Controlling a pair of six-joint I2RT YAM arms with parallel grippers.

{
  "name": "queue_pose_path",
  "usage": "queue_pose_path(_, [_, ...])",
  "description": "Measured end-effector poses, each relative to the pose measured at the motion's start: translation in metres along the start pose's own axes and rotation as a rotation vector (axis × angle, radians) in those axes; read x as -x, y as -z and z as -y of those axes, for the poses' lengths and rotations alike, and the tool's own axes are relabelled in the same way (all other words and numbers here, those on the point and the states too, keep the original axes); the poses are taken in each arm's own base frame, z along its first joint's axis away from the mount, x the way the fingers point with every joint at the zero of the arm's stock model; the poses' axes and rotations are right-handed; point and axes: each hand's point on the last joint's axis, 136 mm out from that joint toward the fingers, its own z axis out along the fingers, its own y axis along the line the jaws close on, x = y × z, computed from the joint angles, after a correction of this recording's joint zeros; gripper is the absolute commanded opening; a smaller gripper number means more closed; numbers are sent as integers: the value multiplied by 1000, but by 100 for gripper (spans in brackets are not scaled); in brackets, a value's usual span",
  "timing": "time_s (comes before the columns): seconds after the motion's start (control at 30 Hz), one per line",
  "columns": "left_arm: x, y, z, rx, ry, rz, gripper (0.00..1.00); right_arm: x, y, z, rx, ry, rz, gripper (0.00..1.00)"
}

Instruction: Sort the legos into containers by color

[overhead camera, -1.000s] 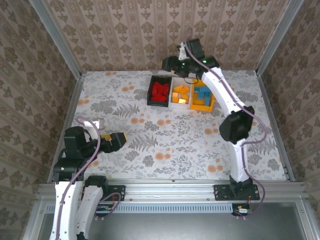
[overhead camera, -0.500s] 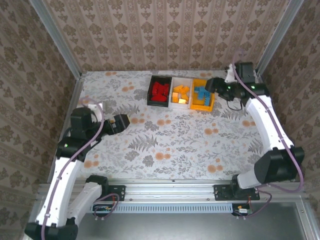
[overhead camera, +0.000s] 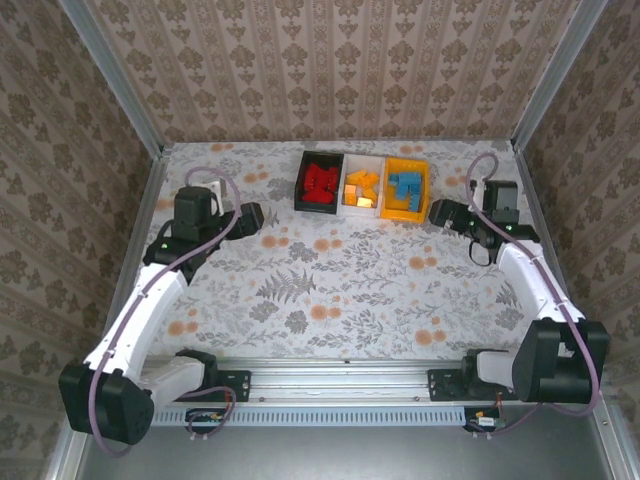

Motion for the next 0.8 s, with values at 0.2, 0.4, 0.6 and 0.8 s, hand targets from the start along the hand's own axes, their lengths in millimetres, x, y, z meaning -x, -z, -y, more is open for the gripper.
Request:
queue_pose_path(0.2, [-26, -28, -37, 121, -187, 64, 100, -10, -22, 14, -17, 70, 83, 100])
queue_pose_path(0.4, [-30, -47, -106, 310, -206, 85, 100, 1, -35, 18, -30, 109, 160, 100])
queue_pose_path(0.6, [-49, -70, -132, 350, -277, 88, 100, 7, -41, 20, -36, 120, 188, 100])
queue_pose_path(0.8, [-47, -85, -149, 355, -269, 142, 100, 7, -43, 21, -39, 133, 188, 100])
